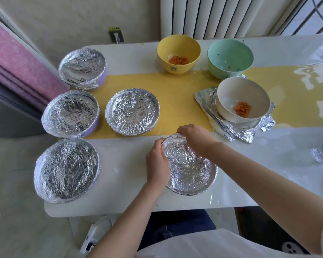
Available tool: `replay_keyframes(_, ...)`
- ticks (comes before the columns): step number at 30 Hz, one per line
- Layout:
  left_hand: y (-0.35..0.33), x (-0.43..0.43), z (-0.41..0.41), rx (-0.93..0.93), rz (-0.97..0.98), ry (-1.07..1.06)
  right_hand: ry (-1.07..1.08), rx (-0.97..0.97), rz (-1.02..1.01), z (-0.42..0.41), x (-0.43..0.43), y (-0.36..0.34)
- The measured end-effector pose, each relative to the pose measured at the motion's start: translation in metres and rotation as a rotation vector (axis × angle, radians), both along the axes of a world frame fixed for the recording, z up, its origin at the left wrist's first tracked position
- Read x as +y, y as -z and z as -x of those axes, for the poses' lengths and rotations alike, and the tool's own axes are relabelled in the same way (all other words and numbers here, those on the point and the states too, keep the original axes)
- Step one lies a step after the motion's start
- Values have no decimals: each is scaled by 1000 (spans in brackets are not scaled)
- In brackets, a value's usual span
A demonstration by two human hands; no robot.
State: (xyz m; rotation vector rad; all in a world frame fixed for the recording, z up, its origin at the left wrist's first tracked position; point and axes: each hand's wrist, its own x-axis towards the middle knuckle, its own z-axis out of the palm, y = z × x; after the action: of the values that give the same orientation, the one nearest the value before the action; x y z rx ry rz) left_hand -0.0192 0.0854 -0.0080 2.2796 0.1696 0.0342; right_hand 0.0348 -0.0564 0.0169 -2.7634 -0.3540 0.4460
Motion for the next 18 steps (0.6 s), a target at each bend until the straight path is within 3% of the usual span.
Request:
replay_keyframes(4,-1,0,0,6,9,3,-48,62,-101,-4,3,1)
replay_keyframes(14,-7,-1,9,68,62,84,-57,-4,-160,0,4,11)
replay_keyframes(18,-11,4,-3,36,70,128,77,-59,-258,11,-11,3)
